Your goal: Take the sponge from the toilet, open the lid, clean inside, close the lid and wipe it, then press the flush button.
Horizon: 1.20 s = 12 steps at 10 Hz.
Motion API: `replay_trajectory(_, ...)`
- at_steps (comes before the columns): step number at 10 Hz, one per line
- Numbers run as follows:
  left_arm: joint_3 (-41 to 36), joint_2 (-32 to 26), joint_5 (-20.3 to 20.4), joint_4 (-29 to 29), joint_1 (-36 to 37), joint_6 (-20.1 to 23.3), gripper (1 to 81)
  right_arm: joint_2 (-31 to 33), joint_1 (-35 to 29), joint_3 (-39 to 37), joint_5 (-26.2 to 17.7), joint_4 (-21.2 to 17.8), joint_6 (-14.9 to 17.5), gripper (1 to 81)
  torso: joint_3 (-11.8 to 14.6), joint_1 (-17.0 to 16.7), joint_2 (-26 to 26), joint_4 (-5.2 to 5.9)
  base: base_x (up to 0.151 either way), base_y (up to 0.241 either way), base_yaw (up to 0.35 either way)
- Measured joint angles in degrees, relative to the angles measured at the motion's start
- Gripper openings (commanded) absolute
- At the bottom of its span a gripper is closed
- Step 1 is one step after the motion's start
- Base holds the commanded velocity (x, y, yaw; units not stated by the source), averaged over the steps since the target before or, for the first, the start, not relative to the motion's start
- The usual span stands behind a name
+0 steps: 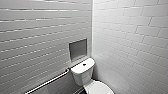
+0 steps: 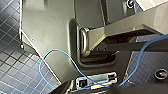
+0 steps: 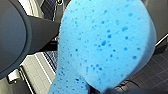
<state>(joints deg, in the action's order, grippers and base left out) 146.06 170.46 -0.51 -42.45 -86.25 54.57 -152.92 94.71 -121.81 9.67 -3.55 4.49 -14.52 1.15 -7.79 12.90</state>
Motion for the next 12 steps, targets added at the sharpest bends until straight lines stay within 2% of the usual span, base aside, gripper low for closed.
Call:
replay_trajectory(6,-0.02,0.0,0.0,0.0,0.63,0.0,81.1,0.2,-0.41,0.0,0.39,0.11,0.0,1.0,0.0,0.0,0.04,0.0,0.084,0.0,0.0)
replay_trajectory(12,-0.02,0.13,0.07,0.02,0.61,0.0,81.1,0.33,-0.24,0.0,0.39,0.11,0.0,1.0,0.0,0.0,0.04,0.0,0.11,0.0,0.0)
